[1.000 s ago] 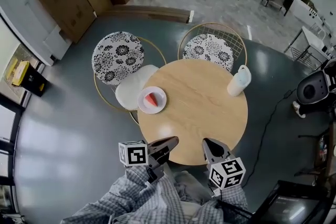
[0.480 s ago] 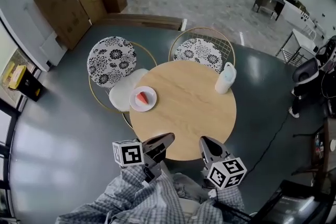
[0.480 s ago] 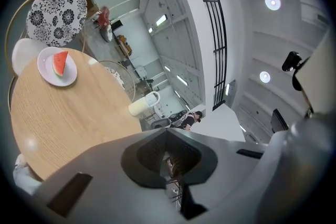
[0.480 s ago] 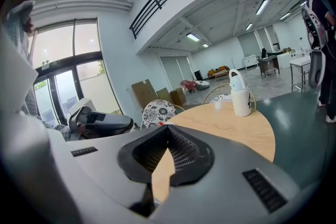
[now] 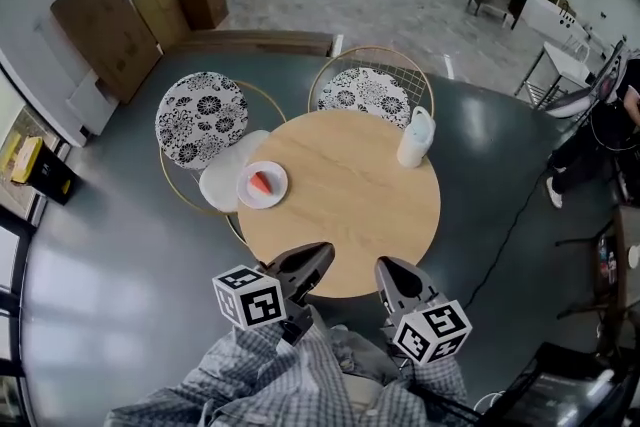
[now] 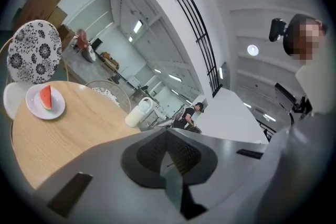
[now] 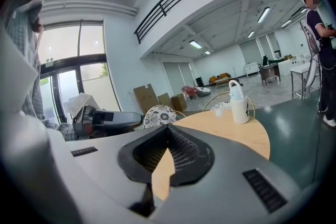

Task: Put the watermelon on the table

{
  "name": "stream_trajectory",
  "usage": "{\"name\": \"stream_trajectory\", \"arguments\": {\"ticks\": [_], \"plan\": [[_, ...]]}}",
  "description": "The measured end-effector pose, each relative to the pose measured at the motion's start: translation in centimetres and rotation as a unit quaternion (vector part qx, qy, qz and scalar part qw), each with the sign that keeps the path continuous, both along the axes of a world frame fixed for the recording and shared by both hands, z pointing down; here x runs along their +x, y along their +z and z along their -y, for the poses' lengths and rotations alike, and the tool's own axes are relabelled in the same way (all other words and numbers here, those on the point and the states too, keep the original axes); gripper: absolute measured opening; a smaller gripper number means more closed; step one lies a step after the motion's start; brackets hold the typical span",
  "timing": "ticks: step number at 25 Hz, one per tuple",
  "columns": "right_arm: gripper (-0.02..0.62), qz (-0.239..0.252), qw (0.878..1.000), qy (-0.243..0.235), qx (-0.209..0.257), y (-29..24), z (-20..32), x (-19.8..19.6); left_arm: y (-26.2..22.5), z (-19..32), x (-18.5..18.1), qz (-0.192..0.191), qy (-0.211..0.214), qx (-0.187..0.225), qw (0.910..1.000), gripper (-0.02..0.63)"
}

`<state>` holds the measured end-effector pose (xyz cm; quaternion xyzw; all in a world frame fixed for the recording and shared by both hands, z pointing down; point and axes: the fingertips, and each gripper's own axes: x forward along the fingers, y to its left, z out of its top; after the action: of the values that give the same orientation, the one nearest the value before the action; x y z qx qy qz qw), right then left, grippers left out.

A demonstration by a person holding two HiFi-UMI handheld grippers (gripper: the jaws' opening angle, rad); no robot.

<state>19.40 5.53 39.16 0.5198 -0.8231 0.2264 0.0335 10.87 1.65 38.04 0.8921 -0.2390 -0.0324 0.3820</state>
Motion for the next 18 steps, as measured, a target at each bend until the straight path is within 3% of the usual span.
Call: {"name": "stream_trajectory", "arguments": {"ticks": [5,18], "plan": [[0.008,0.009,1.0,0.014,0.011,-1.6,-0.4,0.5,0.1,-1.4,1.1,0.034,0.033,0.022,0.9986,0.006],[0.008,0.018,1.0,0.017,0.012,-2.4,-0.3,-0.3,0.1,-2.2,1.7,0.068,0.058,0.048,0.9949,0.006]]}}
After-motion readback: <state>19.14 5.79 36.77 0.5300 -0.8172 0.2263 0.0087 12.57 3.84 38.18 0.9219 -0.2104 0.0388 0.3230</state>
